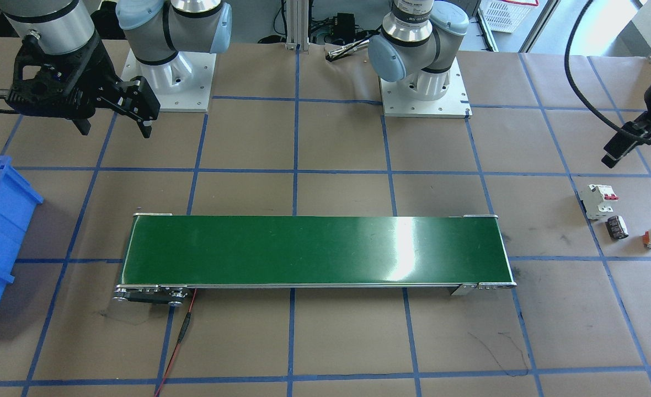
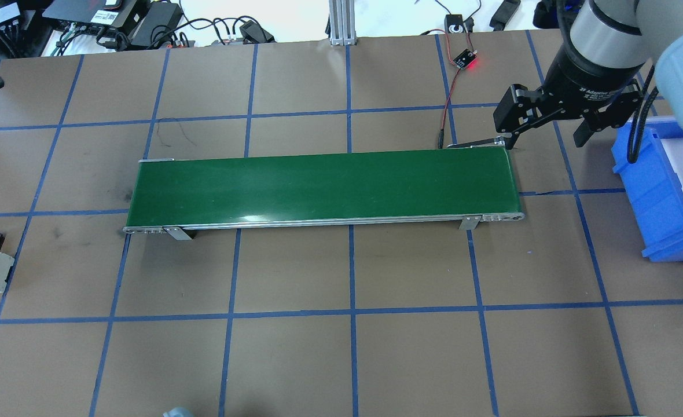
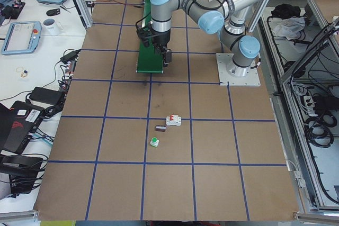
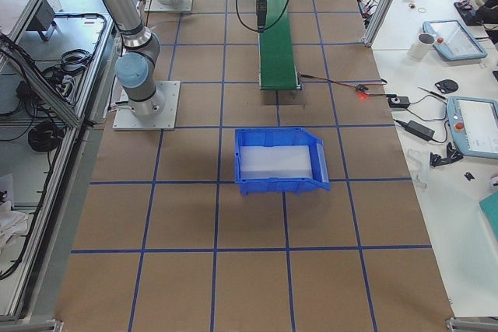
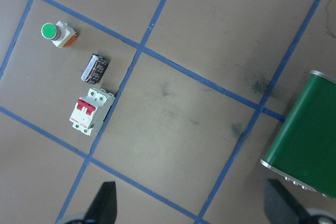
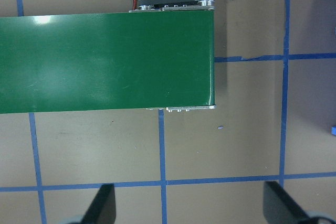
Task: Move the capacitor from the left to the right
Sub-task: 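Lower the left gripper to the dark capacitor while the right gripper shifts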
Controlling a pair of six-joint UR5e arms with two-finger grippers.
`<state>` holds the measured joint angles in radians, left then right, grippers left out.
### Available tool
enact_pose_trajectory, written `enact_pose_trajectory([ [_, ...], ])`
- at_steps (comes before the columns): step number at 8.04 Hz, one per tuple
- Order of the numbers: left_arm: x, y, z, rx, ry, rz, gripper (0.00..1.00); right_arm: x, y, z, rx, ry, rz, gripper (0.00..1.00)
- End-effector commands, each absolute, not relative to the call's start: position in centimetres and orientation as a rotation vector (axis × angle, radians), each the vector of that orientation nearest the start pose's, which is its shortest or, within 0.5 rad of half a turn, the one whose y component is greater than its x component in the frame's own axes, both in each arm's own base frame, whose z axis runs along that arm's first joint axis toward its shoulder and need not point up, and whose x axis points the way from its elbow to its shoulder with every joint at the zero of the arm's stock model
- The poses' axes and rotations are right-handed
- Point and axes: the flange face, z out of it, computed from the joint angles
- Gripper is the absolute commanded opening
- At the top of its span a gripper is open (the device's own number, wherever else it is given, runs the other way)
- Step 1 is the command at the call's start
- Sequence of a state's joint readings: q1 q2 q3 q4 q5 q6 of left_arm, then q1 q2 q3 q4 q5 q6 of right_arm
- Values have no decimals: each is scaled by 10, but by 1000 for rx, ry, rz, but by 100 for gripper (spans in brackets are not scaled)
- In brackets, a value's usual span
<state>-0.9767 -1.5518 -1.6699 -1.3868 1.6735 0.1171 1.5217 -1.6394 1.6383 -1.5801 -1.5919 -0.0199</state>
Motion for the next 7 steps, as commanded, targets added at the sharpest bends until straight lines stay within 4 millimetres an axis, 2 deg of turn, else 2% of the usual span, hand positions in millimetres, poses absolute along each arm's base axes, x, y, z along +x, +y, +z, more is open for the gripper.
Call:
enact_pose_trajectory([
  [1, 291, -472, 427, -674, 2981, -200, 100, 105, -472, 490, 59, 3171, -37, 100],
  [3, 347, -469, 386, -455, 3055, -254, 100, 107, -476, 486, 54, 3157, -38, 100],
  [4, 377, -459, 361, -336, 3082, -216, 100, 108, -475, 483, 51, 3157, -16, 100],
  [5, 395, -463, 340, -207, 3067, -233, 100, 108, -474, 476, 51, 3155, 20, 100],
  [6, 406, -468, 336, -65, 3008, -284, 100, 109, -477, 472, 48, 3154, 34, 100],
  [7, 404, -465, 313, 5, 3042, -248, 100, 108, -483, 462, 43, 3153, 61, 100],
])
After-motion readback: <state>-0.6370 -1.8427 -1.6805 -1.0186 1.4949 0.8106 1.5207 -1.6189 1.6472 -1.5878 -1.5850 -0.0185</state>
